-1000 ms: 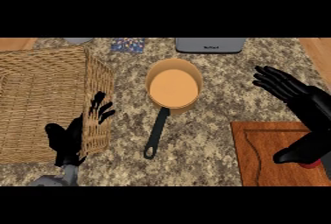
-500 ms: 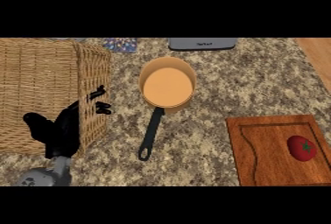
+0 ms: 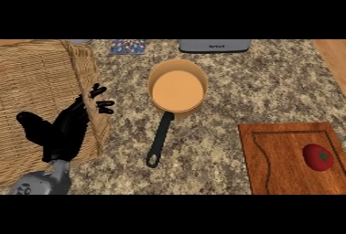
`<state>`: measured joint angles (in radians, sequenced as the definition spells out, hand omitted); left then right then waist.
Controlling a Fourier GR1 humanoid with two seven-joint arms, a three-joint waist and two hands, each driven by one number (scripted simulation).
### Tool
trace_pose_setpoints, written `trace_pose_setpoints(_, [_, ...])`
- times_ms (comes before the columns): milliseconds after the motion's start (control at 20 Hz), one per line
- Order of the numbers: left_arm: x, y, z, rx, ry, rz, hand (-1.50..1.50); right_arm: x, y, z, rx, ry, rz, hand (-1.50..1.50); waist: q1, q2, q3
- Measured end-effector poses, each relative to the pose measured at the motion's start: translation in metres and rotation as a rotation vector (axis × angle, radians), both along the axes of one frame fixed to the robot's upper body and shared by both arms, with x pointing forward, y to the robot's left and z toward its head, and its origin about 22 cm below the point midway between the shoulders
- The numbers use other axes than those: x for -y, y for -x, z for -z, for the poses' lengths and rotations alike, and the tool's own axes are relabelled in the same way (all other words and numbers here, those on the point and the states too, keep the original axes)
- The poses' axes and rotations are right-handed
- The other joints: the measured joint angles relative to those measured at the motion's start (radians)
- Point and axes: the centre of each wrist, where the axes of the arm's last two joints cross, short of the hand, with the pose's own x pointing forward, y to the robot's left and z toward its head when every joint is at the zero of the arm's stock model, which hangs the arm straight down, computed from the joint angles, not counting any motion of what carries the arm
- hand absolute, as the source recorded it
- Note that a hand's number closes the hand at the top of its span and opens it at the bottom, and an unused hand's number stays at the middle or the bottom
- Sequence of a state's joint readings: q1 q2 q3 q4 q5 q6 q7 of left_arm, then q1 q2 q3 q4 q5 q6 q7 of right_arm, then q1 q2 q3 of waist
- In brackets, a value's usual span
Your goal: Pick the tomato from the cutting board and place it in the pot
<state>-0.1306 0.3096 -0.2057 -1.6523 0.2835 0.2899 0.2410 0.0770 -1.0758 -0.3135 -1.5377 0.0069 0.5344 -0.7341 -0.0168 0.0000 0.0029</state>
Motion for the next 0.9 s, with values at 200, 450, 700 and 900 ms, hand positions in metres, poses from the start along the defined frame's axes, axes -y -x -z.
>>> trace_pose_setpoints(200, [0.004, 0.000, -0.002, 0.000, 0.001, 0.007, 0.00, 0.007, 0.003, -0.013, -0.034, 0.164, 0.009, -1.50, 0.010, 0.001, -0.001])
trace_pose_setpoints(450, [0.006, -0.002, -0.004, -0.002, 0.003, 0.018, 0.00, 0.005, 0.004, -0.002, -0.113, 0.282, 0.006, -1.50, 0.016, 0.002, -0.003])
trace_pose_setpoints(700, [0.004, -0.003, -0.001, -0.005, 0.003, 0.025, 0.00, 0.003, -0.003, 0.006, -0.171, 0.330, 0.013, -1.50, 0.025, 0.003, -0.003])
trace_pose_setpoints(900, [0.004, -0.002, -0.004, 0.001, 0.001, 0.024, 0.00, 0.001, -0.005, 0.025, -0.219, 0.396, 0.010, -1.50, 0.027, 0.003, -0.003])
